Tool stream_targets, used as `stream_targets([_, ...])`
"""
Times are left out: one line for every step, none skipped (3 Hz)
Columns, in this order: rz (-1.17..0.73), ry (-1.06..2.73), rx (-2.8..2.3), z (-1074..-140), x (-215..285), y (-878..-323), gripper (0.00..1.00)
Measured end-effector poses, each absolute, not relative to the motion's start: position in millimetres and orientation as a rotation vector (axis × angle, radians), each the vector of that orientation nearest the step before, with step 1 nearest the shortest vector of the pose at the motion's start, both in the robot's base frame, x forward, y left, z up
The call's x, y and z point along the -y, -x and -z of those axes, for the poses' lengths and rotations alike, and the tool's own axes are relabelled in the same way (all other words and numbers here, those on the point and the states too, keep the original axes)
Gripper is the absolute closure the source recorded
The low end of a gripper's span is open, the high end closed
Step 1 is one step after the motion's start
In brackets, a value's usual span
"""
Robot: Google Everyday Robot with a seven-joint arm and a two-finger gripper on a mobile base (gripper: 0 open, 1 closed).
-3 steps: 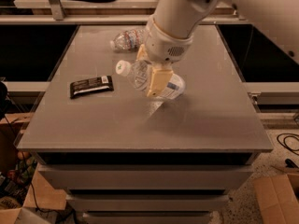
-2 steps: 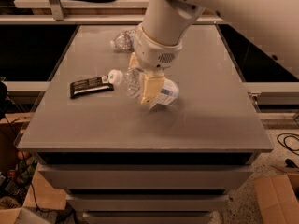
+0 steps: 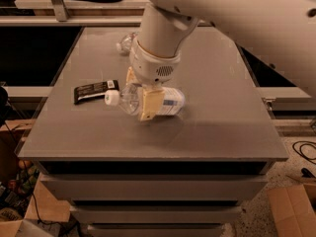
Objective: Knock blue plastic bottle over
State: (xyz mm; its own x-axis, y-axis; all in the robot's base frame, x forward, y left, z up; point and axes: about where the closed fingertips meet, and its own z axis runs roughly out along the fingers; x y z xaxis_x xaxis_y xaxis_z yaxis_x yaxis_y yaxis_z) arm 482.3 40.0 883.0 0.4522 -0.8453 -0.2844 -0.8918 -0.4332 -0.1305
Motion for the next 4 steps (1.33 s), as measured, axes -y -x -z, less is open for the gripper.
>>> stream_targets([-0.289,2.465,-1.475,-878,-49,-477,1.00])
stream_targets([-0.322,2.474,-1.461,-875,-56,-476,1.00])
stream_targets([-0.322,2.474,-1.461,-875,-56,-476,1.00])
stream_targets([-0.372,2.462,-1.465,-870,-67,-479,1.00])
